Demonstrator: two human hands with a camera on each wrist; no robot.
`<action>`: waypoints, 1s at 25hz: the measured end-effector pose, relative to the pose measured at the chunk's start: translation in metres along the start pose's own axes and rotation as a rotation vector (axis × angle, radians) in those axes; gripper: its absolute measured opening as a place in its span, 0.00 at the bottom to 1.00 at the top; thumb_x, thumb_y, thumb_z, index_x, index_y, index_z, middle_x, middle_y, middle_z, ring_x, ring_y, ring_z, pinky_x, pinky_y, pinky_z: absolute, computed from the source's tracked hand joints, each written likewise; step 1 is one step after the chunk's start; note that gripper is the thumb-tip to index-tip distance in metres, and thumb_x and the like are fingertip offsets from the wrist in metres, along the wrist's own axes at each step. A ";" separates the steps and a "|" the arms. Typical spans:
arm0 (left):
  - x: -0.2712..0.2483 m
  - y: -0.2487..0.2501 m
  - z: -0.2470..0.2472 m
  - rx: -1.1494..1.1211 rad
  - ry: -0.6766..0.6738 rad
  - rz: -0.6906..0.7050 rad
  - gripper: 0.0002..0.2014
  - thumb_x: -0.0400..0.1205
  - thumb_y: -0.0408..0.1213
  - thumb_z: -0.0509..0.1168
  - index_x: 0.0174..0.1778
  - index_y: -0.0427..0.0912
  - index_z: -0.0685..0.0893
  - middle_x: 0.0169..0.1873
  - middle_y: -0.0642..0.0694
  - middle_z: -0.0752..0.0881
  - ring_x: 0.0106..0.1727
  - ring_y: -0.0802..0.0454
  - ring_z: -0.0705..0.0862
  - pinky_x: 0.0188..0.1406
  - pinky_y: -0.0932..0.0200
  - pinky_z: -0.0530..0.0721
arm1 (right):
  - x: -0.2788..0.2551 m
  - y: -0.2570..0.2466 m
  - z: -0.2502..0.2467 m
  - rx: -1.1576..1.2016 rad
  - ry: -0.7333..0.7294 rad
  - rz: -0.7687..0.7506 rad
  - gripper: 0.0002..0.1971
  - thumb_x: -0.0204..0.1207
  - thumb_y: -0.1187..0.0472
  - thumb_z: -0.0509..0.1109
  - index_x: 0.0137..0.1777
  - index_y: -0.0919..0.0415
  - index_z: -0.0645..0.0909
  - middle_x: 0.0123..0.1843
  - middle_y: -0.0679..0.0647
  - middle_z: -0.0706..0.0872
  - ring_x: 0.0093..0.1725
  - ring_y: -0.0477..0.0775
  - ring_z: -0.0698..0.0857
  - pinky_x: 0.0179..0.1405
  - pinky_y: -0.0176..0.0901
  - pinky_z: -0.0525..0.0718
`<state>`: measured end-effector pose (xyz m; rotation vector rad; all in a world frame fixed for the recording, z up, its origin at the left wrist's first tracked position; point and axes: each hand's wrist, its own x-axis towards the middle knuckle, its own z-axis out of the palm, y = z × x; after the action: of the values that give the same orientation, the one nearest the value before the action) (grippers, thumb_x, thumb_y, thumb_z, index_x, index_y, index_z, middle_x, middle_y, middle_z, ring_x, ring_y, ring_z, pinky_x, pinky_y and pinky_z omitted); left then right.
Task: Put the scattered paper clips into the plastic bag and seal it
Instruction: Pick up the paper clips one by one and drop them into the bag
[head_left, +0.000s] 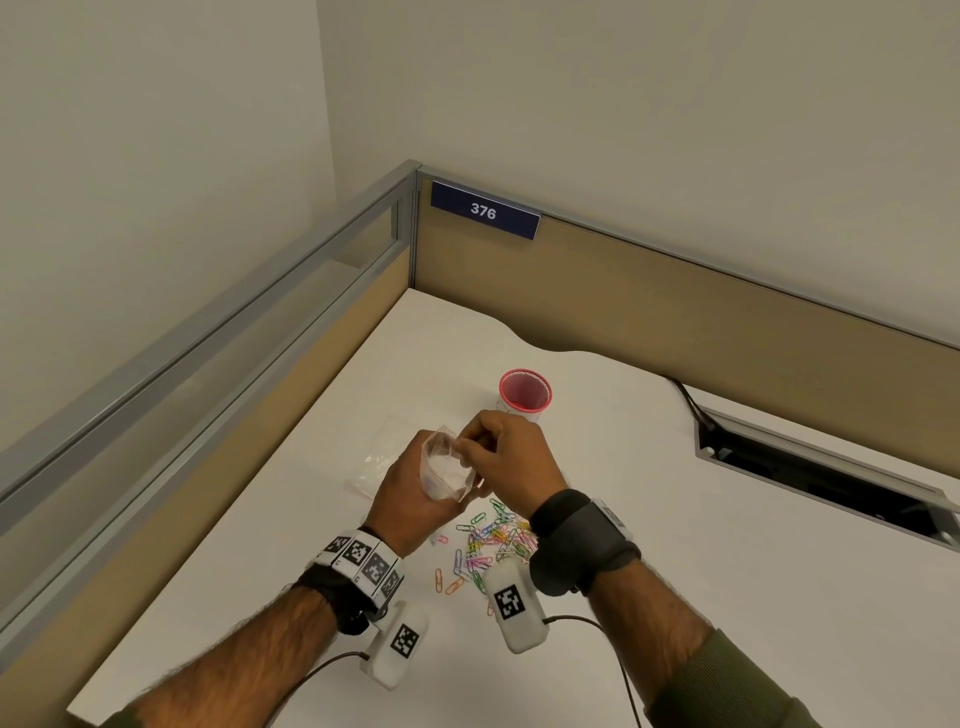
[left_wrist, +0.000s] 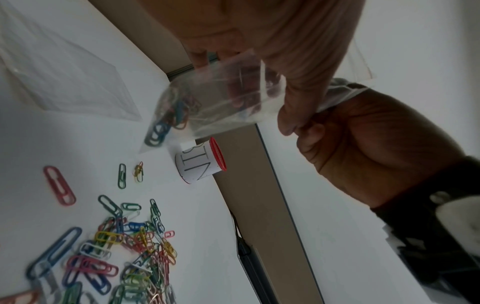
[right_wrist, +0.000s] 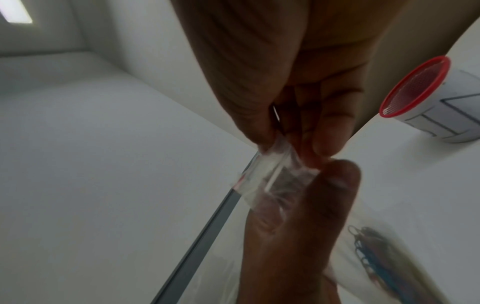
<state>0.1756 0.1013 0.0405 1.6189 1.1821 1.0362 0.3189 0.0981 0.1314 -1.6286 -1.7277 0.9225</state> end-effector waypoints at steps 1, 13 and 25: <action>0.001 -0.001 0.000 -0.002 0.006 0.004 0.27 0.71 0.36 0.82 0.59 0.57 0.76 0.54 0.58 0.85 0.59 0.72 0.81 0.53 0.82 0.77 | -0.001 0.001 -0.001 0.037 -0.004 0.000 0.08 0.80 0.58 0.68 0.43 0.61 0.84 0.38 0.58 0.89 0.30 0.52 0.87 0.30 0.39 0.88; -0.006 -0.013 -0.021 -0.037 0.039 0.055 0.21 0.71 0.33 0.81 0.54 0.46 0.79 0.50 0.57 0.86 0.60 0.52 0.84 0.66 0.57 0.80 | 0.009 0.172 0.006 -0.645 -0.206 0.424 0.23 0.79 0.67 0.59 0.74 0.58 0.72 0.72 0.60 0.71 0.72 0.63 0.71 0.71 0.55 0.75; -0.012 -0.017 -0.042 -0.061 0.070 0.058 0.22 0.68 0.46 0.77 0.54 0.49 0.79 0.51 0.57 0.85 0.61 0.52 0.84 0.67 0.54 0.80 | 0.027 0.140 0.050 -0.604 -0.235 0.138 0.29 0.75 0.70 0.63 0.77 0.55 0.67 0.78 0.56 0.68 0.76 0.59 0.68 0.73 0.54 0.74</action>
<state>0.1290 0.1000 0.0353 1.5884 1.1444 1.1637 0.3589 0.1223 -0.0124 -2.1053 -2.2294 0.7098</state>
